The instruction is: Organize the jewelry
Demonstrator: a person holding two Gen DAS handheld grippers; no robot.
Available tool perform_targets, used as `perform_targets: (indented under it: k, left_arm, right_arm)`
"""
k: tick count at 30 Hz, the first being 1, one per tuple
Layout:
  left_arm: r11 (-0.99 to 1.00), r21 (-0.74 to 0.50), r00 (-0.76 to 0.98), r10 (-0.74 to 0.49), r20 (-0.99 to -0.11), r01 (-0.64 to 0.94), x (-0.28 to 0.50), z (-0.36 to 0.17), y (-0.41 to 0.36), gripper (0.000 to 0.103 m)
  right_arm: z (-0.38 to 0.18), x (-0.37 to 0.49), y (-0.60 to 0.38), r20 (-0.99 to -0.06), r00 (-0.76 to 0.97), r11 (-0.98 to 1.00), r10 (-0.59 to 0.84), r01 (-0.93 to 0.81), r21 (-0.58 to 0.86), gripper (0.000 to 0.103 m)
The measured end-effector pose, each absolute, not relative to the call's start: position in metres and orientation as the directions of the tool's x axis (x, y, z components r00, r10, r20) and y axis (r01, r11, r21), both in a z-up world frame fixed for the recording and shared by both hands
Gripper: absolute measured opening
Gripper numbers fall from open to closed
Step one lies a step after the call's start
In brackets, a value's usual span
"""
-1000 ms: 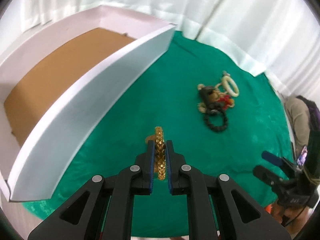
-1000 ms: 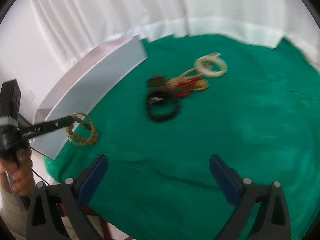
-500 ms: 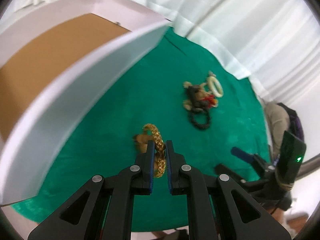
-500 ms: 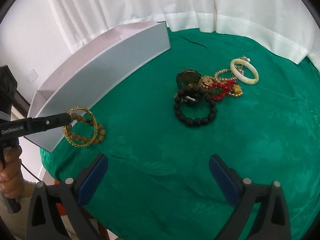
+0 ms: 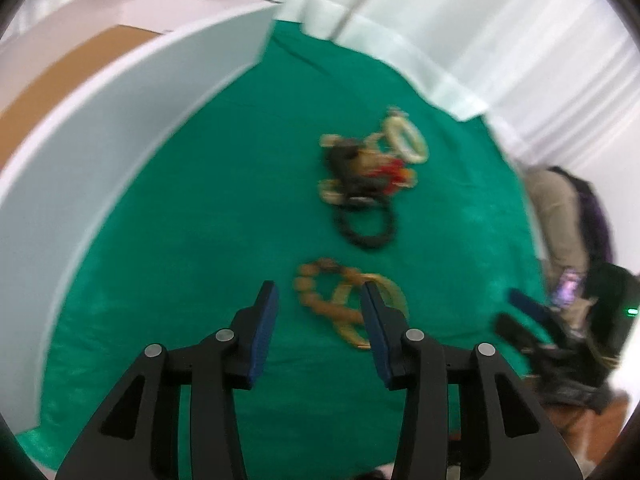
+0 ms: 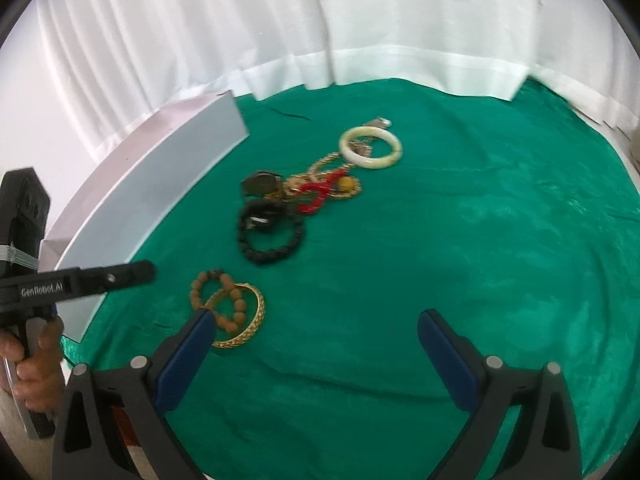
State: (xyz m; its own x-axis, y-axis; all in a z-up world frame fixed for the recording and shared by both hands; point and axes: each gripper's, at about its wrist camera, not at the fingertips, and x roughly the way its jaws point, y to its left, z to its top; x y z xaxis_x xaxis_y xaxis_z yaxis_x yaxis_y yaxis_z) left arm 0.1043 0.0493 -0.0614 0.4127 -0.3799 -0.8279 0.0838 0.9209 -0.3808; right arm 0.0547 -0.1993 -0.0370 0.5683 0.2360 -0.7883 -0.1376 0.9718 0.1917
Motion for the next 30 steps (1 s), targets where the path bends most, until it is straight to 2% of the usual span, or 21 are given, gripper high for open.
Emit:
perform_targets:
  k: [5,11,14,15,17,21,26,28,30]
  left_arm:
    - [0.937,-0.338,0.369,-0.344,-0.863,0.084,0.113,-0.084,0.038,0.044]
    - [0.988,-0.129,0.423,-0.152,-0.893,0.085,0.122,-0.102,0.003,0.041]
    - [0.986,-0.027,0.452,-0.098,-0.886,0.162,0.112,-0.103,-0.012,0.009]
    - [0.985,-0.015,0.456,-0.093,-0.885,0.171,0.108,-0.103,-0.013,0.009]
    - [0.986,-0.062,0.444,-0.126,-0.887,0.156,0.106,-0.101,-0.003,0.009]
    - [0.967,-0.247,0.462,-0.246,-0.852,0.060,0.105,-0.078,0.045,0.009]
    - [0.948,-0.317,0.525,-0.284,-0.802,0.028,0.091,-0.043,0.080,0.009]
    - [0.945,-0.326,0.545,-0.284,-0.789,0.021,0.086,-0.035,0.089,0.009]
    - [0.941,-0.339,0.561,-0.286,-0.777,0.010,0.085,-0.028,0.097,0.009]
  right_arm:
    - [-0.052,0.054,-0.194,-0.805,0.536,0.967,0.253,-0.146,0.207,0.102]
    - [-0.050,0.042,-0.180,-0.800,0.541,0.964,0.259,-0.199,0.178,0.102]
    - [-0.048,0.040,-0.177,-0.795,0.550,0.963,0.255,-0.221,0.157,0.102]
    - [-0.048,0.040,-0.176,-0.794,0.550,0.961,0.259,-0.231,0.154,0.102]
    - [-0.050,0.042,-0.174,-0.795,0.543,0.956,0.270,-0.245,0.158,0.102]
    - [-0.055,0.042,-0.162,-0.803,0.518,0.941,0.295,-0.302,0.151,0.102]
    - [-0.054,0.049,-0.126,-0.791,0.462,0.869,0.400,-0.466,0.167,0.101]
    - [-0.058,0.060,-0.106,-0.799,0.429,0.835,0.422,-0.527,0.158,0.093]
    - [-0.070,0.074,-0.089,-0.829,0.387,0.822,0.404,-0.552,0.143,0.072]
